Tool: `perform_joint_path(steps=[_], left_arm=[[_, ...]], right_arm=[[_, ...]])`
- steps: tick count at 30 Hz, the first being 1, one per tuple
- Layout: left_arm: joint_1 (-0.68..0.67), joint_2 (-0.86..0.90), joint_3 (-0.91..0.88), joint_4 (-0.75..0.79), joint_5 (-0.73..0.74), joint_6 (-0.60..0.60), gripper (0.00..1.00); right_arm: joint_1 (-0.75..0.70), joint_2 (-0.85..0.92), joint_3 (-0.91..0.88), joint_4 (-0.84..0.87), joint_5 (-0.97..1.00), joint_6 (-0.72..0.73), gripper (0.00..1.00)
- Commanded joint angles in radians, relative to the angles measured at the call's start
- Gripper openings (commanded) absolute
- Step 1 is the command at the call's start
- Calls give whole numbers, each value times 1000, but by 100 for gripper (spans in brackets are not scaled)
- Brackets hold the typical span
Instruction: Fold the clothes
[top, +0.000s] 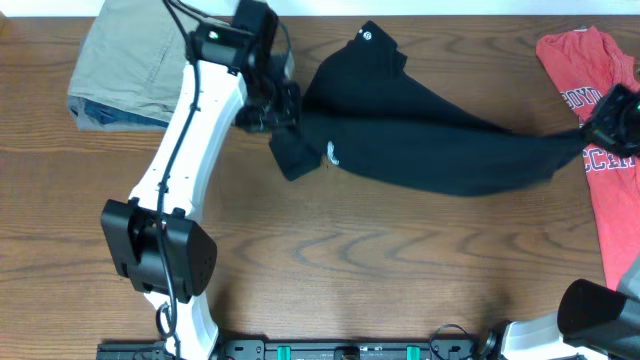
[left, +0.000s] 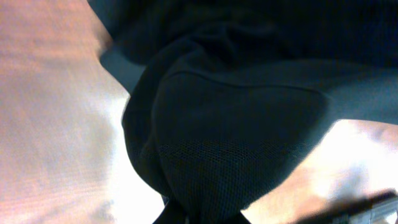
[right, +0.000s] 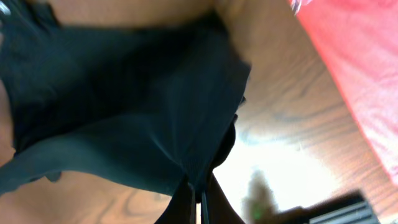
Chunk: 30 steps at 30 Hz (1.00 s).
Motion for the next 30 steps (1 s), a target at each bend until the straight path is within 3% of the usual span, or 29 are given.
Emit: perform_joint_path(steps=[1,17,20,30], left_arm=[[-34,-86,-2,-44,28,27,6],[-127,-277,-3,-373,-56,26,6],[-131,-323,-30,-373,-58,26,6],[-130,-522,-367,-338,-58,-16,6]], right_arm=[[14,-52,-66,2,11,-18,1],[13,-410,-377,16,34,-17,1],[13,-436,-435,28,34,-17,1],[13,-449,-565,80,34,7,1]])
